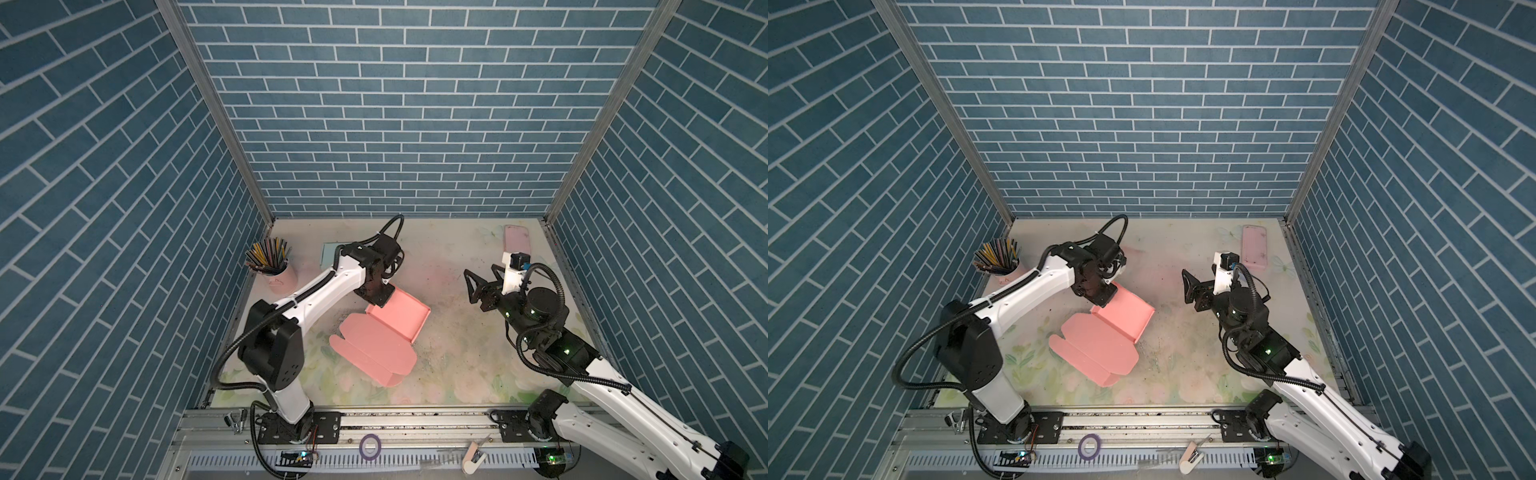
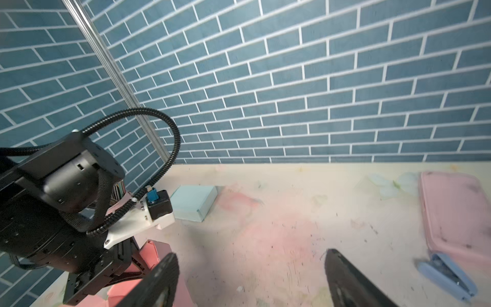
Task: Fold the paper box
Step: 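Release the pink box and lift both grippers away from it, then grasp the pink box's lid flap edge with the left gripper and raise it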
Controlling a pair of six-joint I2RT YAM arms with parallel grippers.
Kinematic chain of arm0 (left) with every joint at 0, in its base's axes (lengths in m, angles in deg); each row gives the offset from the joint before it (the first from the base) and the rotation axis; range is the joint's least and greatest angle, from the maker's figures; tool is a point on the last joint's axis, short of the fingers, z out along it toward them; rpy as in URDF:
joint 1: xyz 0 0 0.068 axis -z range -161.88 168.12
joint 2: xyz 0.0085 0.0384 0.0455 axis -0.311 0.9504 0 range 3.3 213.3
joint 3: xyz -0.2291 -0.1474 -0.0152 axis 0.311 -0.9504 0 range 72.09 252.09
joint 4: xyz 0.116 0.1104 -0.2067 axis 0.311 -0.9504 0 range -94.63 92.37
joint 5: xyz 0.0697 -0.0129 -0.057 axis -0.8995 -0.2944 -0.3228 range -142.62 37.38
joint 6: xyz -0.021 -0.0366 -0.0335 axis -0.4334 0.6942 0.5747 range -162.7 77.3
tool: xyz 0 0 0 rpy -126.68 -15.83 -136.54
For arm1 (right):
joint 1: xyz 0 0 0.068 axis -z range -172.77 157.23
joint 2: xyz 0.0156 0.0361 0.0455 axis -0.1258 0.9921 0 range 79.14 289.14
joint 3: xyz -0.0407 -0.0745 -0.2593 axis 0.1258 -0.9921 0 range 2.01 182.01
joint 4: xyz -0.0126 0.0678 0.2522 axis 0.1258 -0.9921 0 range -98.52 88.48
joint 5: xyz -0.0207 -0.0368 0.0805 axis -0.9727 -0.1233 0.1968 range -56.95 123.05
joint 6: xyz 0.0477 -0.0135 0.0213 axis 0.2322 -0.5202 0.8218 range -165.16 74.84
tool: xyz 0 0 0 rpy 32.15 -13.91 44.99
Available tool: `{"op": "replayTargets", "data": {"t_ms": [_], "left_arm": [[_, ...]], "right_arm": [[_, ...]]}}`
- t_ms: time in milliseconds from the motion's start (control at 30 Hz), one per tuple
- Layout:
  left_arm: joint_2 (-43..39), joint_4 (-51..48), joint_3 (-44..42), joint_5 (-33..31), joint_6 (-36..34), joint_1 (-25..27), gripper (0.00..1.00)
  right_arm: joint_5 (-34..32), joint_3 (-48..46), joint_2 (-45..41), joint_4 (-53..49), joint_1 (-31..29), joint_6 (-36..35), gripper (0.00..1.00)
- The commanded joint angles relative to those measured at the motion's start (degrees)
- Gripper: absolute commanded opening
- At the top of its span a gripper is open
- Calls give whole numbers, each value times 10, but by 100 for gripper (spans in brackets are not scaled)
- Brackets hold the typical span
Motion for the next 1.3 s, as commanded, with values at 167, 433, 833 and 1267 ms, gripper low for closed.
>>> {"op": "replayTargets", "data": {"t_ms": [167,433,833,1267], "left_arm": [[112,-132,51,18,-61,26,3],[181,-89,54,15,-65,41,8],[166,-69,46,20,-50,43,19],[-186,-132,-31,-64,163,61,97]], "right_arm": [[85,-58,32,39,35,80,86],[85,-70,34,38,57,76,85],[56,-68,0,-1,69,53,84],[187,-54,109,-6,72,25,83]]}}
